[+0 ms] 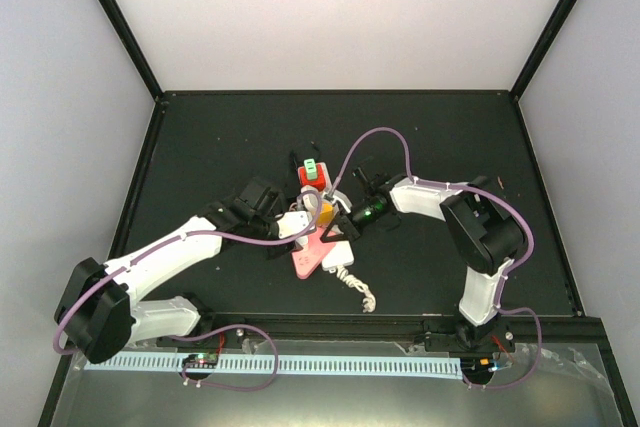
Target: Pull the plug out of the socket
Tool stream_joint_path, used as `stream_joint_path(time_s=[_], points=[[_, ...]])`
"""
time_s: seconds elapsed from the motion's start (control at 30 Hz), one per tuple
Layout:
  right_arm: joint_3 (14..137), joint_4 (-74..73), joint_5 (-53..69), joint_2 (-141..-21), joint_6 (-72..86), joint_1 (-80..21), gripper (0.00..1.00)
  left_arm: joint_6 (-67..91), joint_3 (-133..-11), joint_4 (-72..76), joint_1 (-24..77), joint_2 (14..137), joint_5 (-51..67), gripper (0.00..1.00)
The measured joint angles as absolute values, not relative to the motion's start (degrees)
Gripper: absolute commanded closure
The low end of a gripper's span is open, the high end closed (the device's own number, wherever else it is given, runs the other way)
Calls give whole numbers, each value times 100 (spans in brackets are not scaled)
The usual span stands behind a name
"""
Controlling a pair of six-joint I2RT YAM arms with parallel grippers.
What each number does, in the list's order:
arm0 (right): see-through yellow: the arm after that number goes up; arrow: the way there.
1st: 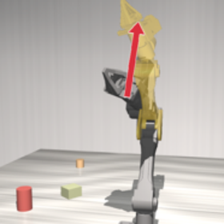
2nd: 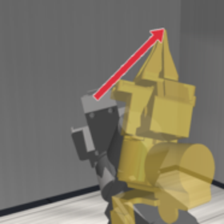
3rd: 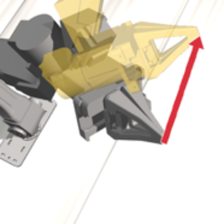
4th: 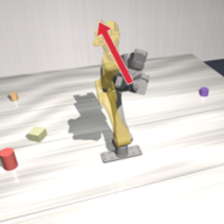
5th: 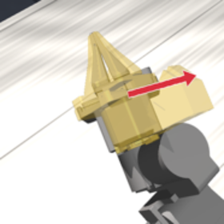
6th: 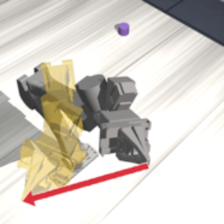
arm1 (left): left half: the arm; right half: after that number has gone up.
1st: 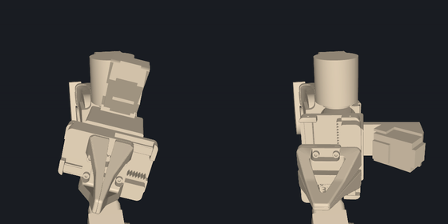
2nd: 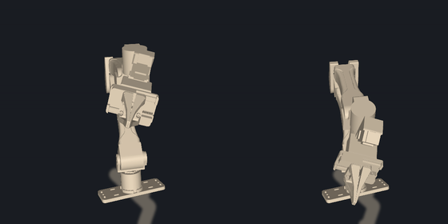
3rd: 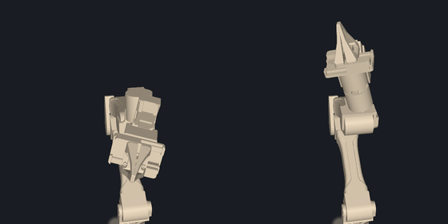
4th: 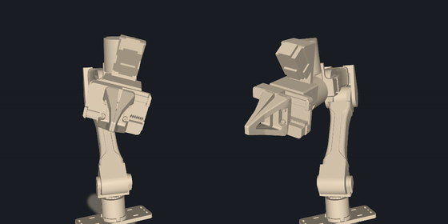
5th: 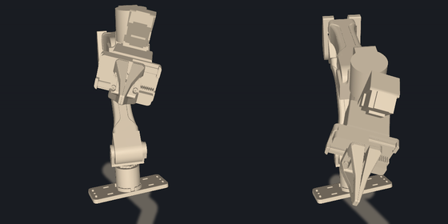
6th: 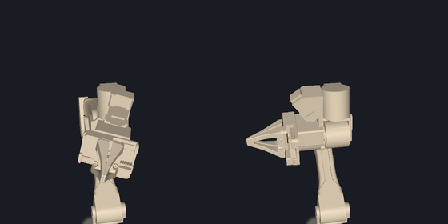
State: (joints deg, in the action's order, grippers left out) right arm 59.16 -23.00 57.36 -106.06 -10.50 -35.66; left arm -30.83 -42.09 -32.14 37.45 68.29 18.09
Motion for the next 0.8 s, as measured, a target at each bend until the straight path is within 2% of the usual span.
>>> stream_joint_path(time_s=[0.8], points=[[6090, -2318, 5371, -10619, -823, -3603, 99, -3430, -4534, -3671, 3839, 6829, 1605, 77]])
